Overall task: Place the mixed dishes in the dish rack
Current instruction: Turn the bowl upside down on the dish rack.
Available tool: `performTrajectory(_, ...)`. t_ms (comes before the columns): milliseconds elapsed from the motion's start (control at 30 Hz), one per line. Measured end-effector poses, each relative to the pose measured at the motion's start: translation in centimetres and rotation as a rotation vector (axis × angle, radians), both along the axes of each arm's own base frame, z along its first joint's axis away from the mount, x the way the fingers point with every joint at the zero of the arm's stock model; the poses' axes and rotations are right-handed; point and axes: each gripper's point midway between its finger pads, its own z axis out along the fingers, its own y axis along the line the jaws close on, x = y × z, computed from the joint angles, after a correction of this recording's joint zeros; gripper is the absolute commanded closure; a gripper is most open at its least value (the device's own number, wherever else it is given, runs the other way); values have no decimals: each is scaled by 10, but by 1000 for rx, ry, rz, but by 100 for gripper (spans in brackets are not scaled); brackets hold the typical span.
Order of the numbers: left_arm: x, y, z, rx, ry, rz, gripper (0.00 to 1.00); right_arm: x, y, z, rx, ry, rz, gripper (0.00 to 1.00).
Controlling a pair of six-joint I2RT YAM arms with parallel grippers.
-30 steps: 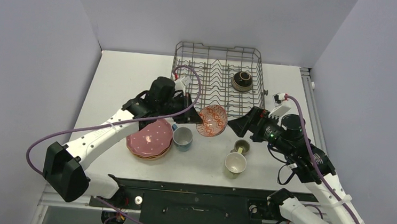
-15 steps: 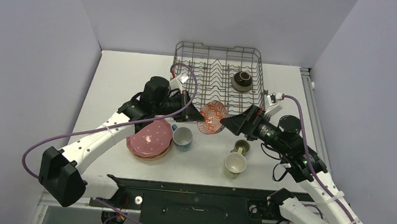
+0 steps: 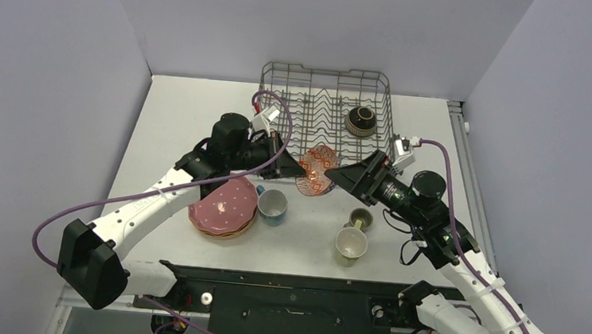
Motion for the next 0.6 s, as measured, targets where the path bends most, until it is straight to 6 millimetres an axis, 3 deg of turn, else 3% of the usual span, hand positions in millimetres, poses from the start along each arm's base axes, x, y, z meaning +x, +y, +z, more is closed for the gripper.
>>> performTrajectory(600, 1, 0, 2, -9, -5, 2, 100, 7, 9, 5, 106, 47, -4, 9)
